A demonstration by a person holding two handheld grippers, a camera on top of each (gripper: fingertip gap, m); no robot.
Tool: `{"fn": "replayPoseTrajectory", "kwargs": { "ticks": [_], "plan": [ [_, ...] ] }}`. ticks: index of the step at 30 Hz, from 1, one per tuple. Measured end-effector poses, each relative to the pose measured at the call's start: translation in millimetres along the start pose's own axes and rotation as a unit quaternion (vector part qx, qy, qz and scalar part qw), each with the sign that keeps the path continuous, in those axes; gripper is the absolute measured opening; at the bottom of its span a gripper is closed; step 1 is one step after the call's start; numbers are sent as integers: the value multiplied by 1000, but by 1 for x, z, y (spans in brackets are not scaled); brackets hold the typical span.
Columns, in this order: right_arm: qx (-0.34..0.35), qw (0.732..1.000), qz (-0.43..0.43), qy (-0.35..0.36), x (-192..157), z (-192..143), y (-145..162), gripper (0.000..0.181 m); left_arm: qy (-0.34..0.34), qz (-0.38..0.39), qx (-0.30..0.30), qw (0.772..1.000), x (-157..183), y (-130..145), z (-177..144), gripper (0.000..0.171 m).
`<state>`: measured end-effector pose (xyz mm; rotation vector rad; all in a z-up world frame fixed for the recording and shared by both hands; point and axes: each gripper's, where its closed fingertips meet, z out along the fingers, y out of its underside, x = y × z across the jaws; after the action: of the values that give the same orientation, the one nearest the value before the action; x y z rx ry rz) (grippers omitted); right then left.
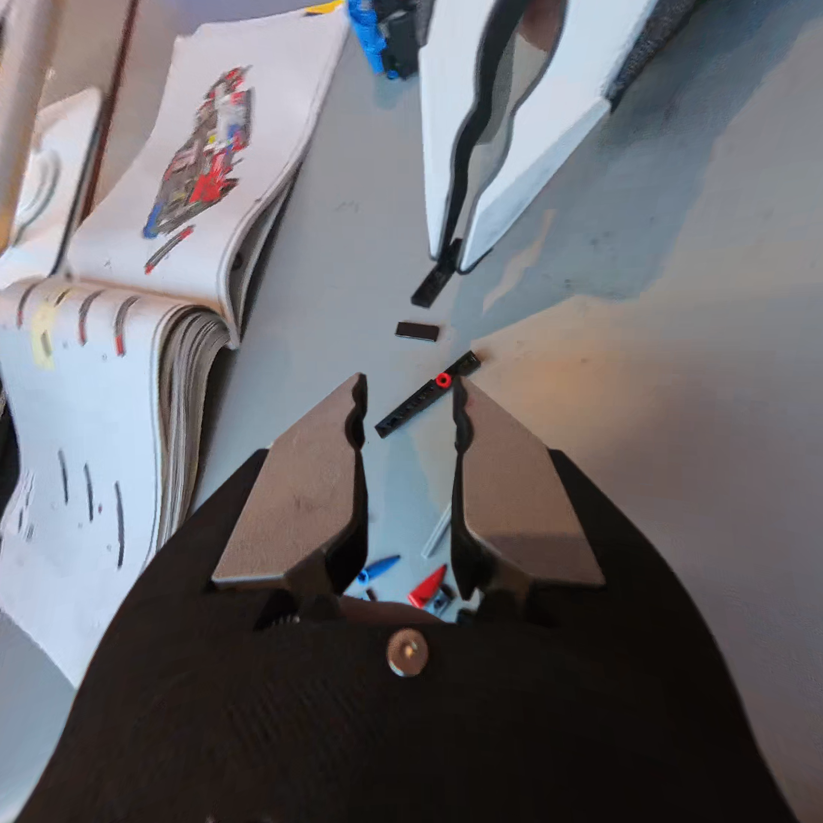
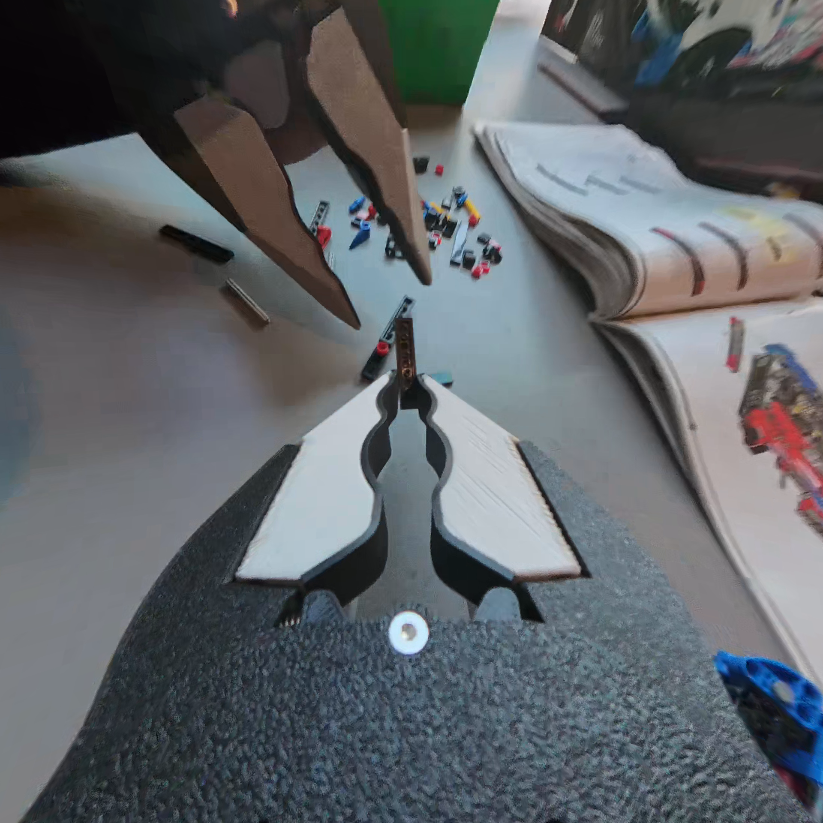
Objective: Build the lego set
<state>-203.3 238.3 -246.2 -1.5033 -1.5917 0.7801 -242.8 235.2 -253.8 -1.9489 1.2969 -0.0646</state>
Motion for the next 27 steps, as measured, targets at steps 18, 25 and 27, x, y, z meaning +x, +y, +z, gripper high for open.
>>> {"fn": "replayPoseTrajectory", "kwargs": {
  "ticks": [18,25,27],
  "plan": [
    [-138,990,-25,-32,-4,-2,44,8,101,-30,-31,994,31,5,19,22],
    [-136,989,-38,-44,-4,-1,43,10,103,-52,5,993,25,-1,14,24],
    [-135,989,-42,-51,-6,0,42,14,92,-53,7,994,20,0,13,22]
  ]
}}
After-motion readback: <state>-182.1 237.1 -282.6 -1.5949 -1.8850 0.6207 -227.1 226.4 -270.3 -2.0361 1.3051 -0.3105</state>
